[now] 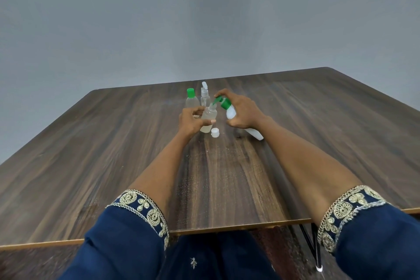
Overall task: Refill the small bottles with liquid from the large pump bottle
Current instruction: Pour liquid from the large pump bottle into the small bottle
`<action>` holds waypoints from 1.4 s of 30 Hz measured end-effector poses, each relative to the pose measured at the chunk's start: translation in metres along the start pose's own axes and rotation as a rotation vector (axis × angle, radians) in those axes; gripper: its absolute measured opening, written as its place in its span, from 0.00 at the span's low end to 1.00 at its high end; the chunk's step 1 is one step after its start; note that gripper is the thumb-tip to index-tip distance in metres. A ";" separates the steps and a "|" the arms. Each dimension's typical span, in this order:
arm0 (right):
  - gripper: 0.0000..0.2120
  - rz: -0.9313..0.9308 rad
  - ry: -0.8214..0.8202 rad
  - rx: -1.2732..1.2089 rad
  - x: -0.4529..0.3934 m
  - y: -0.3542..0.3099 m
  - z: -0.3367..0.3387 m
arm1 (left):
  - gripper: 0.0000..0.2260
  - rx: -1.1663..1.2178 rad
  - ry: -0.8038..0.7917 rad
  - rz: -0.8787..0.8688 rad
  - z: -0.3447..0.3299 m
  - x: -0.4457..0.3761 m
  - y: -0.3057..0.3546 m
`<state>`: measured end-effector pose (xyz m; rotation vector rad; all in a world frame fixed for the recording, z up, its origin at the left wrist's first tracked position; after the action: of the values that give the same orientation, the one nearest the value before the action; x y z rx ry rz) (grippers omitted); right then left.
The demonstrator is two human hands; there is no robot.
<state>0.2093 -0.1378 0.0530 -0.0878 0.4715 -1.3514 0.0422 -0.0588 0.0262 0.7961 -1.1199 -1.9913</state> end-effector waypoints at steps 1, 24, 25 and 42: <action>0.33 -0.001 0.002 0.003 0.000 0.000 0.000 | 0.22 -0.002 -0.004 0.003 0.000 0.000 0.000; 0.37 0.021 -0.043 0.018 -0.002 0.004 -0.001 | 0.22 0.058 0.011 0.018 0.000 0.002 -0.001; 0.37 0.022 -0.048 0.020 -0.002 0.004 -0.001 | 0.22 0.058 0.014 0.013 0.000 0.002 -0.001; 0.35 0.022 -0.021 0.041 -0.003 0.003 -0.001 | 0.23 -0.001 0.009 0.019 0.002 0.001 0.002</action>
<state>0.2112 -0.1340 0.0516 -0.0629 0.4254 -1.3373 0.0410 -0.0595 0.0285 0.7899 -1.1176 -1.9703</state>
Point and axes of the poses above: each hand's wrist, its own x-axis away from the middle knuckle, its own z-axis out of the back of the hand, y = z × x, the point moved 1 cm from there along -x, towards the middle knuckle, and after that the axes turned 14 degrees about -y, right-handed, at the moved point
